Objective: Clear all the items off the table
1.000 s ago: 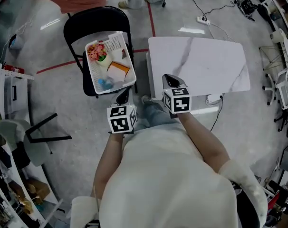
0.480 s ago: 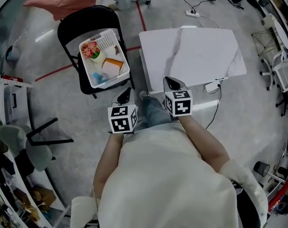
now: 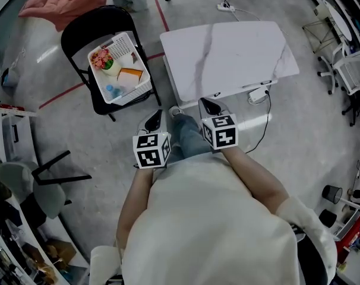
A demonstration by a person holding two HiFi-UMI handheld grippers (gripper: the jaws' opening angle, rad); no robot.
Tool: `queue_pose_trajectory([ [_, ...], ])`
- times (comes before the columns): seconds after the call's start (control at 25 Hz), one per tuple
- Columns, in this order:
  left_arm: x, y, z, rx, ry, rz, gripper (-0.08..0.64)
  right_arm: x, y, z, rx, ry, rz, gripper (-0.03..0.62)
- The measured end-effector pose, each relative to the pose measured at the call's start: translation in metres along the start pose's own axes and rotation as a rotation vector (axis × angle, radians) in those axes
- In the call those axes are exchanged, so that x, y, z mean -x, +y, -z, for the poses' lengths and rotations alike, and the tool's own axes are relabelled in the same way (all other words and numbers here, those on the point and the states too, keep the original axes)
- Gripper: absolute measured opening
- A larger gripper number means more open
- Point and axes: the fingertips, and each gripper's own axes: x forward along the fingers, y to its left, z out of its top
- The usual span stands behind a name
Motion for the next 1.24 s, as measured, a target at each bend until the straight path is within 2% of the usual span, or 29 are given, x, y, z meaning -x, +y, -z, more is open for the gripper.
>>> queue_pose_trajectory([
  [0.4,0.013,-0.022,0.009,-0.013,-0.018,0.024,0.009,0.033,0.001,0.011,0.017,-0.047,0.020,-0.002],
  [1.24,0.017,-0.023,0.003,-0.021,-0.033,0.001,0.009,0.037,-0.006,0.001,0.017,-0.099,0.028,-0.002],
])
